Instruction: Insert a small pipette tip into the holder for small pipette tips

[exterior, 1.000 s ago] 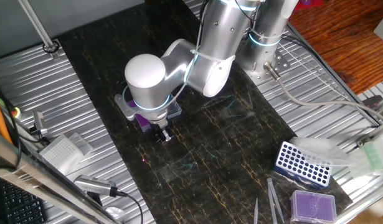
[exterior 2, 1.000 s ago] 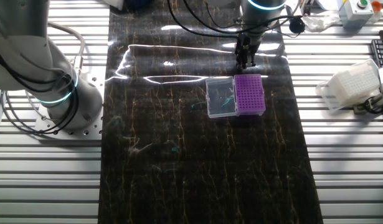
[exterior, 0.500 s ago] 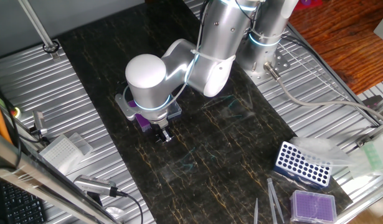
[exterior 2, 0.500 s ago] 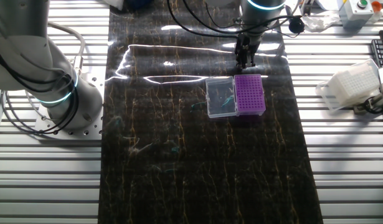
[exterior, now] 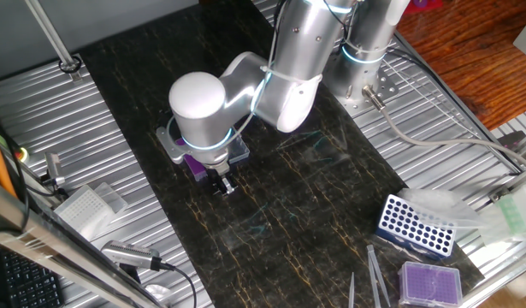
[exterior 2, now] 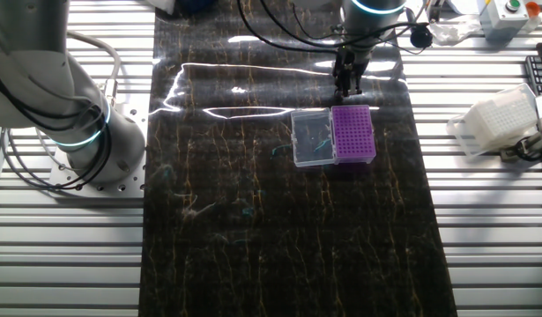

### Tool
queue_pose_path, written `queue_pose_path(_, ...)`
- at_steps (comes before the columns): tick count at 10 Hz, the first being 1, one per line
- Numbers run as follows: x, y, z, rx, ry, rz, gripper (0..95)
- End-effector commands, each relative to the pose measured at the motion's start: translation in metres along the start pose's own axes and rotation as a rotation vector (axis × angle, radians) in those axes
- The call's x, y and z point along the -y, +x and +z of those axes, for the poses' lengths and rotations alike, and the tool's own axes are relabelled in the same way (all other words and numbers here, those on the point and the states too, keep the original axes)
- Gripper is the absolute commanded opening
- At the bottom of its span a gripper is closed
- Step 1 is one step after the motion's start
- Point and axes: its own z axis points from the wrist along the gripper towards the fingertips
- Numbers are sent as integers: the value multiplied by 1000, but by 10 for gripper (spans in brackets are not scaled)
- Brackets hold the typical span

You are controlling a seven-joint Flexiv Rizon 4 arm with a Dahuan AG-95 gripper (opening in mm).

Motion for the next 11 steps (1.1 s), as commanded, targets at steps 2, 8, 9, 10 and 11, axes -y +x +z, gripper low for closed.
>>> queue_pose_path(2,0,0,-9,-20,-7,14,0)
queue_pose_path(8,0,2,-38,-47,-24,9,0)
queue_pose_path(9,1,2,-42,-49,-24,9,0)
queue_pose_path(10,3,3,-48,-54,-23,8,0)
queue_pose_path(11,6,4,-54,-59,-23,1,0)
